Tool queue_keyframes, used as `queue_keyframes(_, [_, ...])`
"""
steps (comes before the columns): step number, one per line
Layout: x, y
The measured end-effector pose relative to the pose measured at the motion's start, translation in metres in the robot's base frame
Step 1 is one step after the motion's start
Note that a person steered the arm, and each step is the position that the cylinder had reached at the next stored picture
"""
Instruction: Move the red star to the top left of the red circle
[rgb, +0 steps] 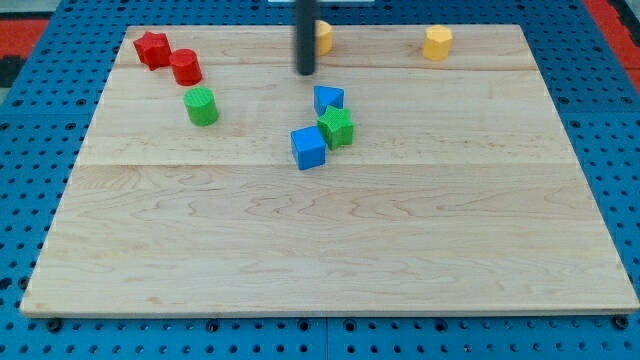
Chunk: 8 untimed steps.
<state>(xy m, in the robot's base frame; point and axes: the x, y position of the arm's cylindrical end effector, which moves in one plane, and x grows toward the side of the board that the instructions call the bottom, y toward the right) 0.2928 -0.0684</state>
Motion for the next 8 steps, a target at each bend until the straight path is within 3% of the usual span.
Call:
queue_keyframes(1, [0.061,-0.073])
queue_keyframes(2, [0.044,-0.171])
queue_keyframes(5, [-0.048,-0.199])
queue_keyframes(6, [-0.042,-0.217])
queue_keyframes(7, [-0.012,-0.195])
queue_keyframes(8, [-0.011,-0.184])
